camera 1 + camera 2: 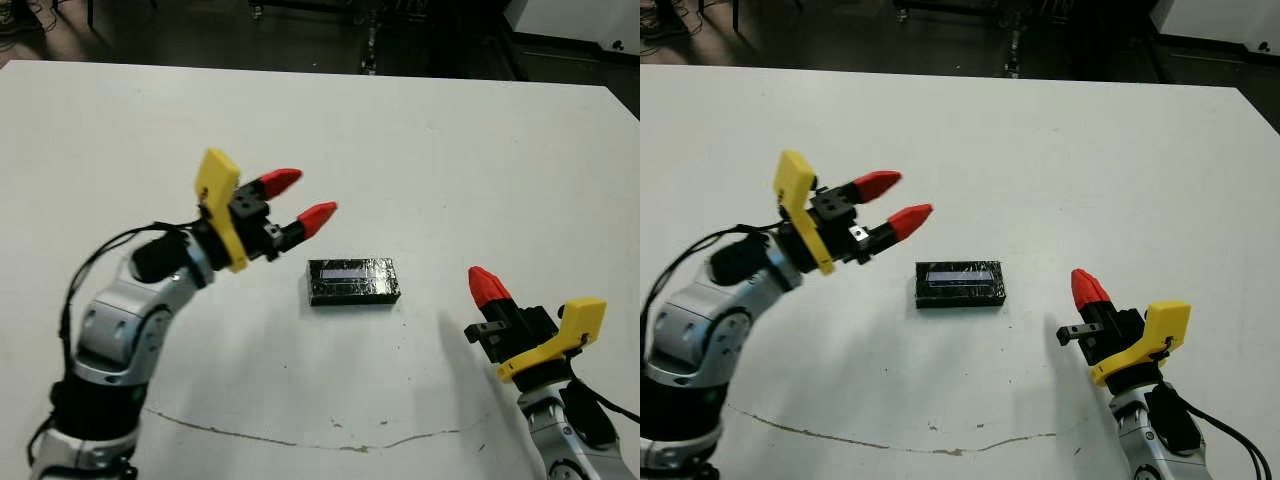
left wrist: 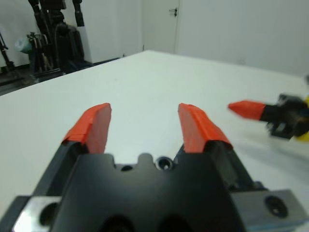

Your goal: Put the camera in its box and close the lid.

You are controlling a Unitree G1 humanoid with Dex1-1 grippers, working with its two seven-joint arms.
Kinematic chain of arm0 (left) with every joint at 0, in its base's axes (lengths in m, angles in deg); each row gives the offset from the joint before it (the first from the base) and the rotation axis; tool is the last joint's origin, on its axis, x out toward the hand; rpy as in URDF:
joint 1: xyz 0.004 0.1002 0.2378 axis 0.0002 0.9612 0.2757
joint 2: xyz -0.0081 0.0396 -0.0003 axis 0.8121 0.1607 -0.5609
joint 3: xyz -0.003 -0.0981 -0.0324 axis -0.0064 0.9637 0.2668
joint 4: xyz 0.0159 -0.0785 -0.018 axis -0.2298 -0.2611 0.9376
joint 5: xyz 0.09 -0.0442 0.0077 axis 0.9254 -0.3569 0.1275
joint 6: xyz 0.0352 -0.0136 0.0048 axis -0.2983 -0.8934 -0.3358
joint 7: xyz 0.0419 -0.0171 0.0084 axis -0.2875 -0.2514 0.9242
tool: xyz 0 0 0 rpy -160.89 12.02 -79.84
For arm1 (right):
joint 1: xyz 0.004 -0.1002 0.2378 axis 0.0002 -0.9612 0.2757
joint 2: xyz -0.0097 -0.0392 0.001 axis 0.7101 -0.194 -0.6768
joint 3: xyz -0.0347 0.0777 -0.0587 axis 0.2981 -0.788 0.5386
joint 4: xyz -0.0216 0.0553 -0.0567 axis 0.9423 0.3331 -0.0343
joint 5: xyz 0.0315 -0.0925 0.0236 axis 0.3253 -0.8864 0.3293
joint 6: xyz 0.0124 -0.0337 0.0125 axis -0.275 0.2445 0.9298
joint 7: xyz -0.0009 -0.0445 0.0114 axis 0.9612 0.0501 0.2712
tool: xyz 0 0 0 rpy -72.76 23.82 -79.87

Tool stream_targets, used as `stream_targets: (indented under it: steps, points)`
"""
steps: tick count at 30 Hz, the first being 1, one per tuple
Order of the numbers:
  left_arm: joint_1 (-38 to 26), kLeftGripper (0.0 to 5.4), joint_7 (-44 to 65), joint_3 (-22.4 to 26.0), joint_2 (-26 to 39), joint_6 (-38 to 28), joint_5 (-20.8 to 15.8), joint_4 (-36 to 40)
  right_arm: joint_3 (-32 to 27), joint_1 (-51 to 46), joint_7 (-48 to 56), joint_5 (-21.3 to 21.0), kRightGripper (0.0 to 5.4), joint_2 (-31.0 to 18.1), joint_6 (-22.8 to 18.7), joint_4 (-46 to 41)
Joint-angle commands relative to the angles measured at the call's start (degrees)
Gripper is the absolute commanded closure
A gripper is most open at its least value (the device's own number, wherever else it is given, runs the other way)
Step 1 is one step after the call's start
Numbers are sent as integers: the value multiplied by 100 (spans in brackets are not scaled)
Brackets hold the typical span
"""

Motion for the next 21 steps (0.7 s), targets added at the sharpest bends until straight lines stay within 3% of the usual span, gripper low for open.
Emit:
stream_targets:
  steps: [1, 6, 12, 17, 21]
  points:
    - [134, 287, -203, -312, -224, 88, 22, -31, -22, 16, -2, 10, 540, -22, 15, 62]
    - [143, 362, -457, -750, -485, 77, 218, -404, -18, 17, 4, -32, 540, -19, 79, 67]
    - [70, 457, -351, -1176, -458, -49, 650, -1461, -26, 3, 15, -3, 540, -19, 73, 42]
    - [178, 531, -309, -1417, -399, -164, 977, -1821, -33, 27, 54, 21, 540, -28, 77, 85]
    - [281, 538, -445, -1512, -426, -97, 1171, -1969, -32, 20, 48, 15, 540, -29, 68, 61]
